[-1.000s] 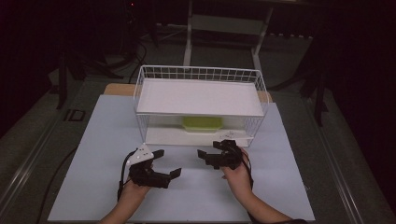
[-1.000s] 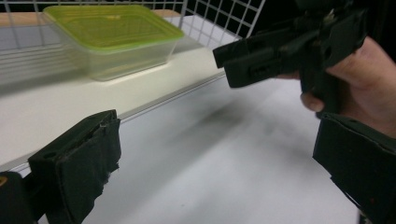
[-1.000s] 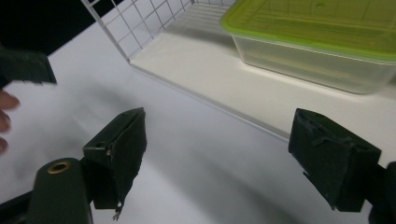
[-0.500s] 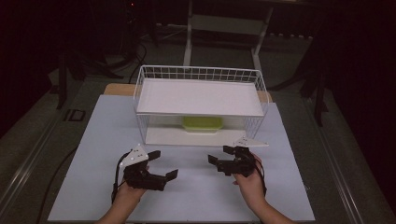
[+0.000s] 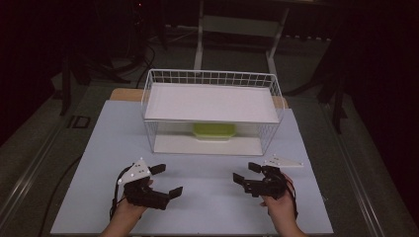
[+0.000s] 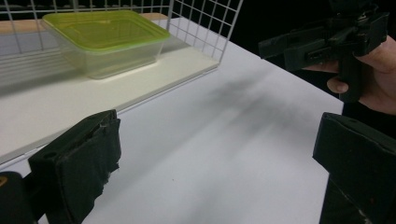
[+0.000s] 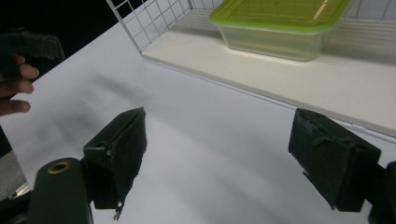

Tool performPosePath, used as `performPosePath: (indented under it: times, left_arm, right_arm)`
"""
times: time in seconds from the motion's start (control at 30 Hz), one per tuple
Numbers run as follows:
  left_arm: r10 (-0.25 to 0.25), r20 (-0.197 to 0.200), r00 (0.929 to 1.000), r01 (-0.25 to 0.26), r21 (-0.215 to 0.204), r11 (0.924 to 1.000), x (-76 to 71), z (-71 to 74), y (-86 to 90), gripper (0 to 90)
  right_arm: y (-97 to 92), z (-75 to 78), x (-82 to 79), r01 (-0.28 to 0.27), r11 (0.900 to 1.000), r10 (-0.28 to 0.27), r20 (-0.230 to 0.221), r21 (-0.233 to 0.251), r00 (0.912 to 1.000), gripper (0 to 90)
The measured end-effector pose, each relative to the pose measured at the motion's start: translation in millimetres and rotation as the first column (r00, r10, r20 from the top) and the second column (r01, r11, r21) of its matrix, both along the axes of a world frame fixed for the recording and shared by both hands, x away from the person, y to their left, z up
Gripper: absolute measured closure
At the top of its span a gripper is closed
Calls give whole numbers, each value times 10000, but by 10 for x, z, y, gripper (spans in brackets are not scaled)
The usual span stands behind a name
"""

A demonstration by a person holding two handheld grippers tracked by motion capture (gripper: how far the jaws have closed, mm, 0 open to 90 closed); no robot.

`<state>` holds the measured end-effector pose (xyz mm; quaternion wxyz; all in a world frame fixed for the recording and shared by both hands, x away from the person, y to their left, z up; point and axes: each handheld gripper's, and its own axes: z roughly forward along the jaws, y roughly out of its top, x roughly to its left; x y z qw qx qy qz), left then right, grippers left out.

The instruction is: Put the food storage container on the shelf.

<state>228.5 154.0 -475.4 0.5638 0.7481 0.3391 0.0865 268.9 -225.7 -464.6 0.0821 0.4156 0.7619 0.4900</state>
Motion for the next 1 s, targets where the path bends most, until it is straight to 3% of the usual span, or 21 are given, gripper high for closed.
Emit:
performPosePath:
  times: [0.37,0.83,1.0]
  left_arm:
    - [-218,87,9997,217,77,9997,-77,-53,27,15]
    - [-744,290,9968,733,383,9966,-102,-157,-63,15]
    - [-810,269,9964,799,406,9960,-99,-196,-76,15]
  right_arm:
    - [-163,-74,-204,-334,9985,333,-25,-425,9994,192]
    - [-319,-206,-91,-454,9956,522,823,-818,9952,192]
    - [-337,-276,-39,-564,9917,651,735,-1154,9952,192]
